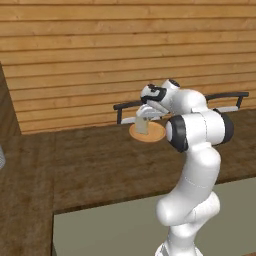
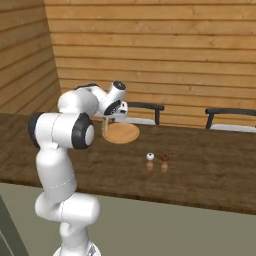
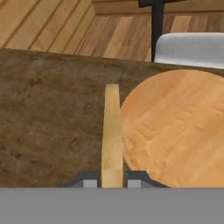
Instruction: Start the toaster. Once the lever pops up, take the bread to the plate on the dining counter.
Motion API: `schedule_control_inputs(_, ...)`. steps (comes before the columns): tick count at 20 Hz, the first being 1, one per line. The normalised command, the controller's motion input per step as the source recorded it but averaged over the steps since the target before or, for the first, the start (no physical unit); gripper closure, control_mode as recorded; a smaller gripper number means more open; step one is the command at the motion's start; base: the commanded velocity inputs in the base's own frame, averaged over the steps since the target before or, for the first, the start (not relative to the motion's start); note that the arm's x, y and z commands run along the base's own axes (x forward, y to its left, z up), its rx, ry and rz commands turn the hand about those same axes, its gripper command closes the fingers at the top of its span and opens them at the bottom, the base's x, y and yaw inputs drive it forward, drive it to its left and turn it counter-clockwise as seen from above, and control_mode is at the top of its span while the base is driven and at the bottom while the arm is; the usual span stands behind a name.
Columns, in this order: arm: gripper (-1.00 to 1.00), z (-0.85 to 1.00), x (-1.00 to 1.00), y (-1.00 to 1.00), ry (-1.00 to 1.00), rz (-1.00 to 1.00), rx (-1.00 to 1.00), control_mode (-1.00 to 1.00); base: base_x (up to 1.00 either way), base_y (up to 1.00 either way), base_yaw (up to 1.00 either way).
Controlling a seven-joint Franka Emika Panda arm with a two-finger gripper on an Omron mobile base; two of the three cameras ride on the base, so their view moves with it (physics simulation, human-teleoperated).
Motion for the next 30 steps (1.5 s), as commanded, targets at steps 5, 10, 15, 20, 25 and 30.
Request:
schedule_control_inputs(5,1.0,-0.23,0.54,0.0,0.0,0.02,0.17,-1.0,0.0,0.0,0.0)
schedule_control_inputs(10,1.0,-0.4,0.43,0.0,0.0,0.0,0.03,-1.0,0.0,0.0,0.0)
schedule_control_inputs(15,1.0,-0.2,0.19,0.0,-0.01,0.0,0.0,-1.0,0.0,0.0,0.0)
schedule_control_inputs(20,1.0,0.0,0.0,0.0,-0.03,0.0,0.08,-1.0,0.0,0.0,0.0)
schedule_control_inputs(25,1.0,0.0,-0.04,-0.02,-0.04,0.0,0.09,-1.0,0.0,0.0,0.0)
schedule_control_inputs(30,1.0,0.0,0.0,-0.22,0.0,0.0,0.06,-1.0,0.0,0.0,0.0)
